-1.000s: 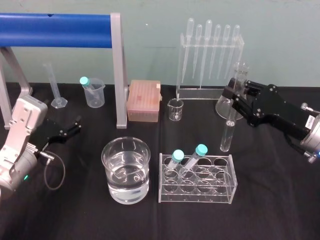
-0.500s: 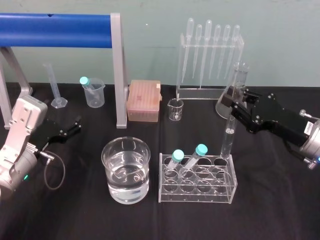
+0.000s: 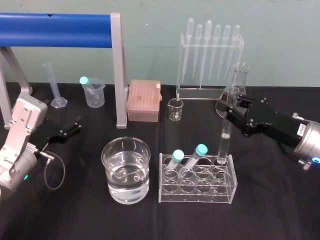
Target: Hold the test tube with one hand and immerse one end into the beaker, then return it to the test tube rack.
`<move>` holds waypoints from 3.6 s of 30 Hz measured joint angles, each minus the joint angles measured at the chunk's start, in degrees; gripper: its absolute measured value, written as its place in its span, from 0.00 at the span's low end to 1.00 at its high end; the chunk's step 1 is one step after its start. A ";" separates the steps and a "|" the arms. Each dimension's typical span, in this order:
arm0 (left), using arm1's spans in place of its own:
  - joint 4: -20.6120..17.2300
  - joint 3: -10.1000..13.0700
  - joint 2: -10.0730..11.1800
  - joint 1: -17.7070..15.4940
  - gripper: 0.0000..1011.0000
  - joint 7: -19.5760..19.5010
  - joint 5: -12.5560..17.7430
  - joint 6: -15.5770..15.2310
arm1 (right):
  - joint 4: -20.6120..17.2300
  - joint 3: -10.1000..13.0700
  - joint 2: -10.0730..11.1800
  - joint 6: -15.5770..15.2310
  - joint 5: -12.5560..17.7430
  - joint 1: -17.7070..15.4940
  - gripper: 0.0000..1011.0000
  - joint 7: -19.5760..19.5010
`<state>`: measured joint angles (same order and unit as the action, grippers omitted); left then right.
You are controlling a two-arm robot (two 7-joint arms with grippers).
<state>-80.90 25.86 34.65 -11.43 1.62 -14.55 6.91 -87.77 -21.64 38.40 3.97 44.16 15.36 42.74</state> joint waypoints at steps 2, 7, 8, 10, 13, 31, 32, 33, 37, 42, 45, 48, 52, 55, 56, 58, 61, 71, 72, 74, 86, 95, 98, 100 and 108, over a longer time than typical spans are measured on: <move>0.00 0.00 0.00 0.00 0.99 0.00 0.00 0.00 | 0.10 -0.10 0.00 -0.05 0.05 0.01 0.23 0.01; 0.00 0.00 0.00 0.00 0.99 0.00 0.00 0.00 | 0.12 -0.26 0.12 -0.20 0.17 -0.15 0.23 -0.06; 0.00 0.00 0.00 0.00 0.99 0.00 0.00 0.00 | 0.11 -0.27 0.14 -0.23 0.18 -0.17 0.23 -0.06; 0.00 0.00 0.00 0.00 0.99 0.00 0.00 0.00 | 0.19 -0.41 0.11 -0.28 0.19 -0.15 0.23 -0.15; 0.00 0.00 0.00 0.00 0.99 0.00 0.00 0.00 | 0.61 -0.73 -0.08 -0.34 0.13 0.14 0.23 -0.15; 0.00 0.00 0.00 0.00 0.99 0.00 0.00 0.00 | 5.58 -3.63 -1.88 0.01 -1.76 3.65 0.23 2.32; 0.00 0.00 0.00 0.00 0.99 0.00 0.00 0.00 | 5.63 -3.77 -1.85 -0.04 -1.86 3.69 0.23 2.39; 0.00 0.00 0.00 0.00 0.99 0.00 0.00 0.00 | 5.63 -3.77 -1.85 -0.04 -1.86 3.69 0.23 2.39; 0.00 0.00 0.00 0.00 0.99 0.00 0.00 0.00 | 5.74 -4.13 -1.69 -0.28 -2.06 3.73 0.23 2.51; 0.00 0.00 0.00 0.00 0.99 0.00 0.00 0.00 | 5.99 -4.28 -1.43 -0.55 -2.09 3.54 0.23 2.53; 0.00 0.00 0.00 0.00 0.99 0.00 0.00 0.00 | 6.29 -4.30 -1.40 -0.55 -2.09 3.45 0.23 2.53; 0.00 0.00 0.00 0.00 0.99 0.00 0.00 0.00 | 6.95 -4.34 -1.43 -0.52 -2.09 3.45 0.23 2.65; 0.00 0.00 0.00 0.00 0.99 0.00 0.00 0.00 | 8.03 -4.56 -1.76 -0.44 -2.08 3.73 0.23 3.11; 0.00 0.00 0.00 0.00 0.99 0.00 0.00 0.00 | 8.78 -4.77 -2.03 -0.47 -2.05 4.03 0.23 3.42; 0.00 0.00 0.00 0.00 0.99 0.00 0.00 0.00 | 8.99 -4.83 -2.10 -0.52 -2.04 4.14 0.23 3.51; 0.00 0.00 0.00 0.00 0.99 0.00 0.00 0.00 | 9.29 -4.95 -2.20 -0.63 -2.01 4.29 0.23 3.63; 0.00 0.00 0.00 0.00 0.99 0.00 0.00 0.00 | 9.55 -5.06 -2.29 -0.84 -1.96 4.44 0.23 3.73; 0.00 0.00 0.00 0.00 0.99 0.00 0.00 0.00 | 9.35 -4.96 -2.24 -0.77 -1.95 4.34 0.23 3.67; 0.00 0.00 0.00 0.00 0.99 0.00 0.00 0.00 | 9.32 -4.95 -2.23 -0.75 -1.95 4.33 0.23 3.66; 0.00 0.00 0.00 0.00 0.99 0.00 0.00 0.00 | 9.28 -4.94 -2.22 -0.74 -1.95 4.31 0.23 3.66; 0.00 0.00 0.00 0.00 0.99 0.00 0.00 0.00 | 9.18 -4.88 -2.17 -0.65 -1.95 4.25 0.42 3.63; 0.00 0.00 0.00 0.00 0.99 0.00 0.00 0.00 | 9.12 -4.86 -2.17 -0.64 -1.95 4.22 0.70 3.59; 0.00 0.00 0.00 0.00 0.99 0.00 0.00 0.00 | 9.11 -4.86 -2.16 -0.64 -1.95 4.21 0.78 3.57; 0.00 0.00 0.00 0.00 0.99 0.00 0.00 0.00 | 9.11 -4.86 -2.16 -0.63 -1.95 4.21 0.86 3.55; 0.00 0.00 0.00 0.00 0.99 0.00 0.00 0.00 | 9.11 -4.86 -2.16 -0.64 -1.96 4.21 0.99 3.54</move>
<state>-80.90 25.86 34.65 -11.43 1.62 -14.55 6.91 -78.67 -26.51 36.24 3.33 42.20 19.57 46.28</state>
